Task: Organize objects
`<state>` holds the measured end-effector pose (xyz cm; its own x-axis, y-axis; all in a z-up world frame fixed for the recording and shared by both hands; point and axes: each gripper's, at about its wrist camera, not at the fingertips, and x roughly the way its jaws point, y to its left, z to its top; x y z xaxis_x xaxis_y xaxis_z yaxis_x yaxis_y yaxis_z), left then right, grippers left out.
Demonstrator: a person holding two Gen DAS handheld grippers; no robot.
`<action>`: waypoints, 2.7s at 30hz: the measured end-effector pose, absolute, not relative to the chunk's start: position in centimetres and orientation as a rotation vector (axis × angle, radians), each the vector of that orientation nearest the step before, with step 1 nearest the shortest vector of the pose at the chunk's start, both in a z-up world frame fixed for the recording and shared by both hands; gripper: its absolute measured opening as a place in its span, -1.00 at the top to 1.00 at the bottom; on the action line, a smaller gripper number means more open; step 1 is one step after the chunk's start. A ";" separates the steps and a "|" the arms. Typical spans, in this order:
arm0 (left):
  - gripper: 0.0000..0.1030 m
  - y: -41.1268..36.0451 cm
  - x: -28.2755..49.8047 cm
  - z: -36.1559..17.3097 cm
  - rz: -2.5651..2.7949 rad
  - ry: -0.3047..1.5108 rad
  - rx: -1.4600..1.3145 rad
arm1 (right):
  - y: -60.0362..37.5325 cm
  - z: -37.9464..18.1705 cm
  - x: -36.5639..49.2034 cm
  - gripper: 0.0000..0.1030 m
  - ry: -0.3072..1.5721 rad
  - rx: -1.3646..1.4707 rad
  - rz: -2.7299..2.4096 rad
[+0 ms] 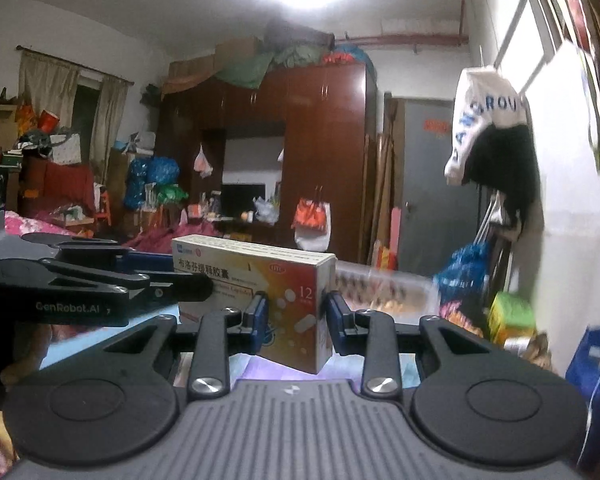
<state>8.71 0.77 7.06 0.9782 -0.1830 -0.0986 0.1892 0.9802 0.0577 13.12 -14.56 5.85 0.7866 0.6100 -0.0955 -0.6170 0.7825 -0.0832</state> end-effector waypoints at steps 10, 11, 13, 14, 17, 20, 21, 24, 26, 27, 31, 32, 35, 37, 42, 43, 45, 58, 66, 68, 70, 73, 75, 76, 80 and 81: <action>0.11 3.5 22.9 10.4 -0.138 0.289 0.070 | -11.1 6.8 25.4 0.32 0.246 -0.085 0.637; 0.11 3.9 24.2 9.9 -0.136 0.324 0.056 | -10.6 6.2 26.5 0.32 0.280 -0.093 0.631; 0.12 4.5 27.1 8.8 -0.135 0.411 0.030 | -9.8 4.9 28.4 0.32 0.340 -0.112 0.610; 0.11 4.8 28.1 8.4 -0.130 0.443 0.019 | -9.4 4.3 29.2 0.32 0.372 -0.124 0.604; 0.11 5.0 30.5 7.2 -0.109 0.518 0.003 | -8.6 3.1 31.2 0.32 0.448 -0.132 0.588; 0.03 5.1 31.5 6.6 -0.093 0.568 -0.023 | -8.4 3.2 31.4 0.25 0.480 -0.137 0.581; -0.01 5.3 31.4 6.4 -0.095 0.570 -0.022 | -8.4 3.0 31.4 0.22 0.492 -0.135 0.577; -0.47 5.2 30.3 6.2 -0.064 0.528 0.017 | -9.4 3.8 30.4 -0.13 0.433 -0.118 0.546; -0.57 5.4 28.5 6.6 -0.023 0.479 0.037 | -10.7 4.5 29.3 -0.70 0.377 -0.087 0.520; -0.57 5.6 27.3 7.0 -0.015 0.448 0.034 | -11.6 4.9 28.5 -0.78 0.344 -0.068 0.519; -0.69 6.5 19.9 7.3 -0.045 0.338 0.010 | -15.8 4.8 22.8 -1.00 0.240 -0.001 0.529; -0.69 6.6 17.8 6.8 -0.053 0.324 0.002 | -16.9 4.1 20.9 -1.00 0.218 0.011 0.527; -0.69 7.0 11.4 4.3 -0.061 0.288 0.006 | -19.6 1.5 16.3 -1.00 0.200 0.044 0.519; -0.69 6.8 8.1 2.4 -0.033 0.283 0.030 | -20.8 -0.4 13.4 -1.00 0.212 0.077 0.533; -0.69 7.5 4.2 -1.4 -0.020 0.311 -0.051 | -21.1 -4.2 9.1 -1.00 0.282 0.093 0.570; -0.69 7.7 3.8 -1.9 -0.012 0.315 -0.063 | -20.6 -4.3 9.2 -0.99 0.290 0.076 0.570; -0.69 8.0 2.9 -2.7 -0.005 0.319 -0.072 | -20.2 -4.7 9.1 -0.84 0.299 0.069 0.584; -0.19 7.0 3.3 -6.2 -0.084 0.412 -0.064 | -18.8 -8.3 9.6 -0.25 0.373 0.039 0.671; 0.15 6.6 3.1 -6.6 -0.088 0.401 -0.070 | -18.5 -8.6 9.2 0.11 0.346 0.000 0.677; 0.30 6.7 3.0 -6.5 -0.079 0.394 -0.070 | -18.5 -8.5 9.2 0.22 0.346 -0.006 0.679; 0.39 6.9 3.0 -6.4 -0.079 0.390 -0.074 | -18.6 -8.5 9.2 0.30 0.347 -0.007 0.683; 0.49 6.9 2.8 -6.3 -0.076 0.380 -0.061 | -18.6 -8.4 9.2 0.44 0.349 -0.008 0.694; 0.56 6.9 2.8 -6.2 -0.079 0.377 -0.063 | -18.6 -8.4 9.2 0.62 0.354 0.001 0.711; 0.59 7.0 2.7 -6.2 -0.080 0.372 -0.066 | -18.6 -8.4 9.2 0.64 0.354 0.000 0.712; 0.64 6.9 2.4 -5.9 -0.089 0.353 -0.057 | -18.7 -8.2 8.8 0.67 0.341 -0.006 0.712; 0.65 6.9 2.3 -5.9 -0.092 0.347 -0.057 | -18.7 -8.1 8.8 0.67 0.336 -0.009 0.710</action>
<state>2.26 6.87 -5.85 0.9362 -0.1001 -0.3370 0.0806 0.9942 -0.0714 8.76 -18.67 -8.13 0.7066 0.6380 -0.3059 -0.6410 0.7603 0.1051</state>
